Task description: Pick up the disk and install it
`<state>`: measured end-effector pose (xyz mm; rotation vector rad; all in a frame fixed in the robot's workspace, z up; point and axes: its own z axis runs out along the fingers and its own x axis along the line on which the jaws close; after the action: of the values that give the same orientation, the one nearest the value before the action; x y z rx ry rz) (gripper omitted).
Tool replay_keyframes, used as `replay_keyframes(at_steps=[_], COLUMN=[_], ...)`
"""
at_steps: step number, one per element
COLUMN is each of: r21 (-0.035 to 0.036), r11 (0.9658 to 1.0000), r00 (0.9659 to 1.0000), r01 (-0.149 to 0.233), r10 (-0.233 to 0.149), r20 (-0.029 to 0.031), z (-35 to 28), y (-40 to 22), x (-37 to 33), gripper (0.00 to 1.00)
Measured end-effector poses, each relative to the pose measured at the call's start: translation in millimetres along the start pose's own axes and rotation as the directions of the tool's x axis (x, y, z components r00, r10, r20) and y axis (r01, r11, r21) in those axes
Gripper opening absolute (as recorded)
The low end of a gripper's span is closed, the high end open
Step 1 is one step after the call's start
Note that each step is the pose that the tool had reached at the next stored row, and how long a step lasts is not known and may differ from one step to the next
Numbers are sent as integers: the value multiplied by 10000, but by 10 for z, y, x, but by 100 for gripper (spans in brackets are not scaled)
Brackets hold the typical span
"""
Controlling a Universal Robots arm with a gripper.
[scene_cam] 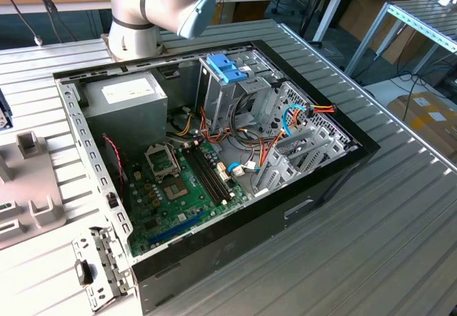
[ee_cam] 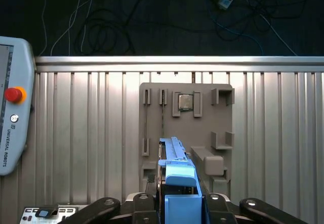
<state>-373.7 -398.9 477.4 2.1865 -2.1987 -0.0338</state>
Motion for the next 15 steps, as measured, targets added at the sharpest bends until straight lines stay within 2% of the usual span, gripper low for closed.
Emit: replay_keyframes(at_steps=[15], r21=[0], r11=[10000], r00=[10000], r01=[0], r10=[0], r20=[-2], z=[6], y=[-85], x=[0], gripper=[37])
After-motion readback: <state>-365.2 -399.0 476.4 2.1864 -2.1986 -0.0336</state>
